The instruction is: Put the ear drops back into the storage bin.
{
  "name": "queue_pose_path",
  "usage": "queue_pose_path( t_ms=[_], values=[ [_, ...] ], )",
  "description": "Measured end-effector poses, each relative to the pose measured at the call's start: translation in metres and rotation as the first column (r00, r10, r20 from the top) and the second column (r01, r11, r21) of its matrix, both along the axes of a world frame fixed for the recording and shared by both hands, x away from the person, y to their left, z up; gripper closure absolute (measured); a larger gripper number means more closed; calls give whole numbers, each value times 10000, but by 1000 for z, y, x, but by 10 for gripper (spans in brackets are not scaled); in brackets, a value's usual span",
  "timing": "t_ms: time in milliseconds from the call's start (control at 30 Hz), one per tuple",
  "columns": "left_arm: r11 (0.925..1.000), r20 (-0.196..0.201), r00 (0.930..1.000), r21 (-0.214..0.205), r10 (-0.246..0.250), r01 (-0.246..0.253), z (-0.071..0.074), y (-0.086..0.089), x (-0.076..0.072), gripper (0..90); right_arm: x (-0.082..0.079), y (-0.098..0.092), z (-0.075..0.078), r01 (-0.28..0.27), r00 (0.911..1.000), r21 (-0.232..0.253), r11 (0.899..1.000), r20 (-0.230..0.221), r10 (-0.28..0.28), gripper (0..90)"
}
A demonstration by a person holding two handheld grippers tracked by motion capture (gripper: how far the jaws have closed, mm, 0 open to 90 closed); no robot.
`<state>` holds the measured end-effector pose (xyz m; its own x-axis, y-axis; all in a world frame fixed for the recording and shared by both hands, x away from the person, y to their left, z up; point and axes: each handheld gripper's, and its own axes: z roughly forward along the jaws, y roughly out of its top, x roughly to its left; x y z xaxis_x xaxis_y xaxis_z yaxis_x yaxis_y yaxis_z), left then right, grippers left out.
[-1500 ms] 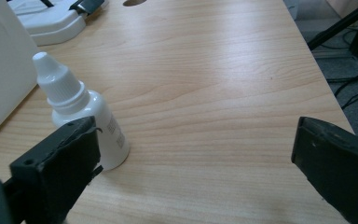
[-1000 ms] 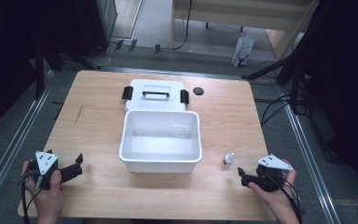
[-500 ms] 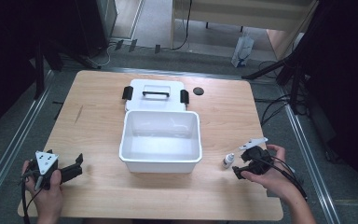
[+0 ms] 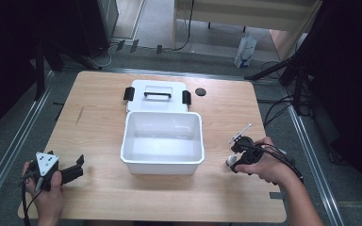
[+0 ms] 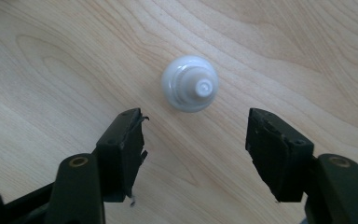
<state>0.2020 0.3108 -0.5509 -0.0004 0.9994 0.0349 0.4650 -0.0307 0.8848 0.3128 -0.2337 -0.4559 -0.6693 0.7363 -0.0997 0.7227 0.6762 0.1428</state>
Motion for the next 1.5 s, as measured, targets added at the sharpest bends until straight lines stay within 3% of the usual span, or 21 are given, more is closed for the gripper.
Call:
queue_pose_path(
  t_ms=[200,333,500,667,900,1233,1500],
  values=[
    [10000,-19,10000,16,-22,22,0,0,0,17,5,6,4,-209,9996,-245,9995,-182,204,455],
    [10000,-25,10000,23,-22,22,0,0,0,17,10,9,8,-86,9965,101,9999,-831,94,506],
    [10000,-47,10000,27,-16,16,0,0,0,17,15,14,8,-134,9943,-6,9999,-1056,133,544],
    [10000,-27,10000,9,-16,16,0,0,1,17,21,18,6,99,9955,-131,9999,-937,-111,574],
    [10000,-22,10000,-26,-27,27,0,0,1,17,27,16,5,338,9948,-41,9994,-958,-341,712],
    [10000,-57,10000,-17,-10,10,0,0,1,17,26,15,6,212,9946,151,9997,-1024,-196,722],
    [10000,-59,10000,-4,-14,14,0,0,1,17,25,15,23,24,9965,127,9999,-834,-13,722]
  ],
)
